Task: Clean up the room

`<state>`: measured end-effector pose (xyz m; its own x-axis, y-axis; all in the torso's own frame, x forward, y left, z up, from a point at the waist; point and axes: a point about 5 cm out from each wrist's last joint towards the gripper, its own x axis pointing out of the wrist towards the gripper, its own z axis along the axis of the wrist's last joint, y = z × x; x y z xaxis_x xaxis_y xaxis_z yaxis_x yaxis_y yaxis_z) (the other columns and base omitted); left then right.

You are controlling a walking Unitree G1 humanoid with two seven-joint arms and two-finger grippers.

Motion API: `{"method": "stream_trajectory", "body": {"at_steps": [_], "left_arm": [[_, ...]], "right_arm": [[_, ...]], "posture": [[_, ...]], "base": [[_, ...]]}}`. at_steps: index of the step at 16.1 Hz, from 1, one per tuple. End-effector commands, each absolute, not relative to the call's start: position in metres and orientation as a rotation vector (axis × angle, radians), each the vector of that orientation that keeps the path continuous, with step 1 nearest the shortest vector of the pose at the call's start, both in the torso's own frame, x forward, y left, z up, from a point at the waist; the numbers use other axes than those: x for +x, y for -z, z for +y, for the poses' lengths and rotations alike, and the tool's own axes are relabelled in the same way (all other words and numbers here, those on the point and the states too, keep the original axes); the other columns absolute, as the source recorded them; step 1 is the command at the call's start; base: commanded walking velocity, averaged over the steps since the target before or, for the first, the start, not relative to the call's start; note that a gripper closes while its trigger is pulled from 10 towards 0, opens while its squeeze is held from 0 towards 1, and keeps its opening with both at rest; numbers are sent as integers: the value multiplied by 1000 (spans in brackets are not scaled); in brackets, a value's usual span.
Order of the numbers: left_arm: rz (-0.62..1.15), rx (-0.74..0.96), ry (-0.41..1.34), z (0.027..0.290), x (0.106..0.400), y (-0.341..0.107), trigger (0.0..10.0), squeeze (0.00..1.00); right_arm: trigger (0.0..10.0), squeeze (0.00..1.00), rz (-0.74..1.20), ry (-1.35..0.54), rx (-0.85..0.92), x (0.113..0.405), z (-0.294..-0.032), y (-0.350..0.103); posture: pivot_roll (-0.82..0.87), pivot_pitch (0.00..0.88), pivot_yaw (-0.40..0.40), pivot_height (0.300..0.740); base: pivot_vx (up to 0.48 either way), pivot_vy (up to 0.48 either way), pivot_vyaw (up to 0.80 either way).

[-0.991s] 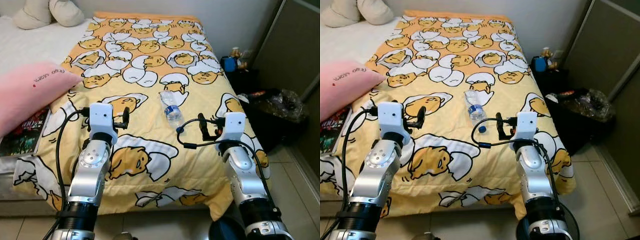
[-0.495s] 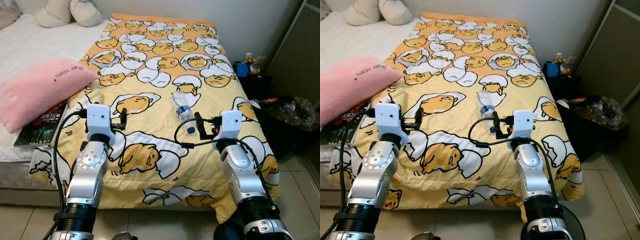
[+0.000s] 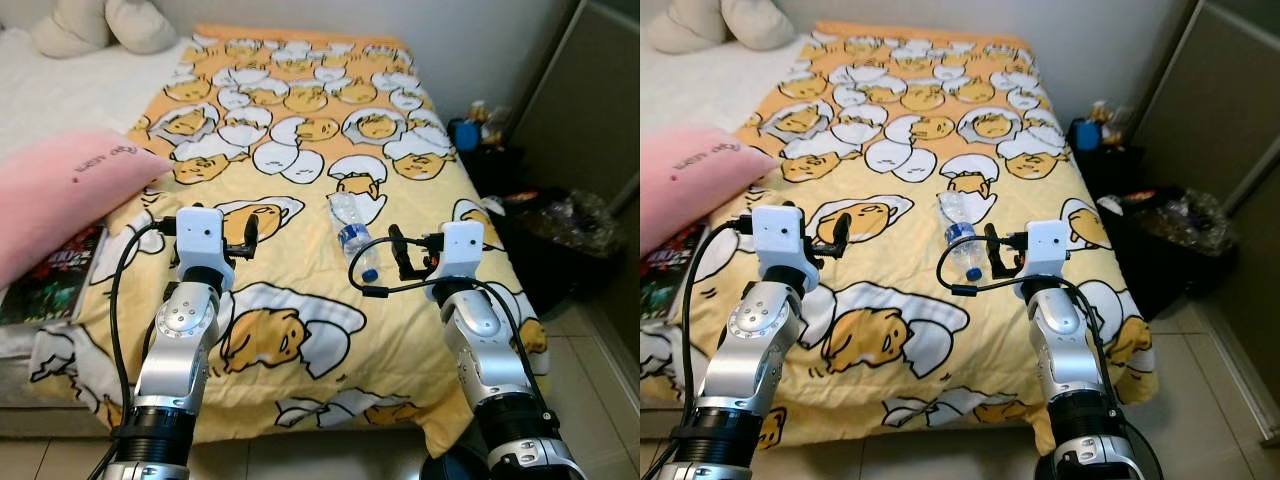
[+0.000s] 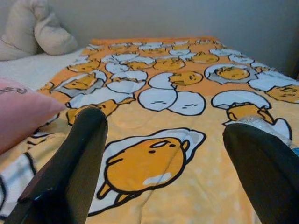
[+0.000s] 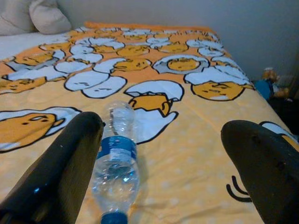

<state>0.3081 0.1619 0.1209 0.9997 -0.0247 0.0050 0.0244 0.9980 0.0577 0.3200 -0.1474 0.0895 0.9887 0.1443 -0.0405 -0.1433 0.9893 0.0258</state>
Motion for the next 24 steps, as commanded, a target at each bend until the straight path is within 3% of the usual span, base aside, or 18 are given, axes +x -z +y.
{"method": "stream_trajectory", "body": {"at_steps": [1,8,13,18,24], "left_arm": [[-20,55,38,161,307,-125,10000,0],[-12,58,26,169,293,-125,10000,0],[5,111,-13,189,276,-131,10000,0],[26,168,28,198,235,-141,10000,0],[105,217,-72,217,188,-149,10000,0]], "right_arm": [[10000,0,36,-135,30,324,-150,-93],[10000,0,95,-170,47,340,-148,-95],[10000,0,123,-219,52,362,-128,-103],[10000,0,175,-223,25,374,-115,-106],[10000,0,262,-282,47,366,-87,-88]], "posture": [[-6,0,-11,740],[47,32,-8,740],[151,93,-4,740],[305,163,-55,740],[426,247,-59,740]], "base": [[461,0,0],[130,0,0],[0,0,0],[0,0,0],[0,0,0]]}}
